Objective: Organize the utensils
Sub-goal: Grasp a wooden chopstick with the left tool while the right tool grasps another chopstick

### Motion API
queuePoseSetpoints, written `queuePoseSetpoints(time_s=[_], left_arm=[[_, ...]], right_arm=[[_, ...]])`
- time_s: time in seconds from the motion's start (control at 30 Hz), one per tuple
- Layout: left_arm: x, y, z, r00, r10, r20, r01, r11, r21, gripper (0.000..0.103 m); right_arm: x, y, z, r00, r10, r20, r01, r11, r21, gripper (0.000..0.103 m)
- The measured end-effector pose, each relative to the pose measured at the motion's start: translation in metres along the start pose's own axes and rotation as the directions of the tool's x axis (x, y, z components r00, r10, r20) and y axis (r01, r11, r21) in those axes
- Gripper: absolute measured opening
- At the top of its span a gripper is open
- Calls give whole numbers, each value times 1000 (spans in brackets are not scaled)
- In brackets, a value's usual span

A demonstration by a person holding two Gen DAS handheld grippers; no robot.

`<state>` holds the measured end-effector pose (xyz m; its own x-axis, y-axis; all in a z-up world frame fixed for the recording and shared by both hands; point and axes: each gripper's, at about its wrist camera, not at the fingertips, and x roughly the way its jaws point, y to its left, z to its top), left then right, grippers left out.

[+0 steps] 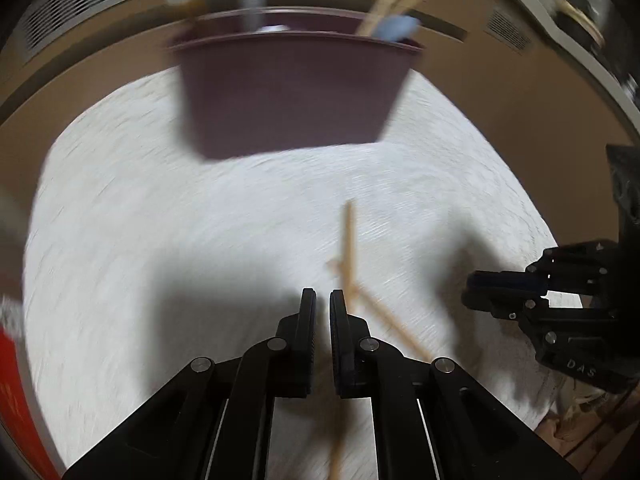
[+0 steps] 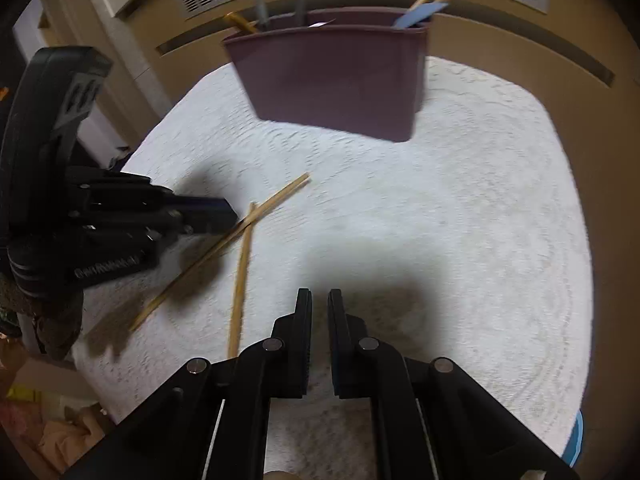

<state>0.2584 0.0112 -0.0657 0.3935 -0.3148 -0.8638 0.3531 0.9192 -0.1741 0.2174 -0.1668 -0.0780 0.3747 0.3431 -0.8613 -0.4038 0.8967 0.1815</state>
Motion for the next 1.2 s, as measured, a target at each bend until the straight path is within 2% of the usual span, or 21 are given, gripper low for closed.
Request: queuePoseSetpoints(time_s=[0.1, 0.23, 0.37, 0.43, 0.63, 0.73, 0.9, 1.03, 1.2], left_arm=[[-7, 22, -18, 1000, 16, -16, -18, 996, -83, 7], [-14, 39, -33, 1000, 3, -23, -6, 990, -141, 7], [-16, 41, -37, 1000, 7, -5, -7, 990, -143, 9], [-18, 42, -38, 1000, -10, 0, 9, 989, -146, 9], [-18, 36, -34, 999, -36, 13, 37, 989, -141, 29], [-19, 28, -29, 998, -58, 11, 59, 992, -111, 32], [-12, 6, -18, 994, -103, -22, 103, 994, -24, 32], [4, -12, -4, 995, -62, -75, 67, 996, 66, 31], [29, -20, 16, 989, 10, -151, 9, 992, 127, 25]], right_arm=[[12, 14, 4, 999, 30, -35, -31, 999, -32, 9], [22, 32, 10, 994, 78, -70, -83, 995, -57, 9], [30, 44, 12, 994, 56, -89, -63, 995, -76, 9], [37, 48, 13, 994, 10, -107, -19, 996, -89, 9], [44, 57, 14, 992, -42, -121, 25, 990, -138, 9], [40, 53, 16, 993, -14, -115, 0, 992, -123, 7], [23, 18, 21, 998, -34, -57, 33, 999, -18, 7], [20, -3, 17, 998, -40, -52, 41, 999, 27, 7], [13, 2, 6, 999, 8, -31, -9, 1000, -10, 7]])
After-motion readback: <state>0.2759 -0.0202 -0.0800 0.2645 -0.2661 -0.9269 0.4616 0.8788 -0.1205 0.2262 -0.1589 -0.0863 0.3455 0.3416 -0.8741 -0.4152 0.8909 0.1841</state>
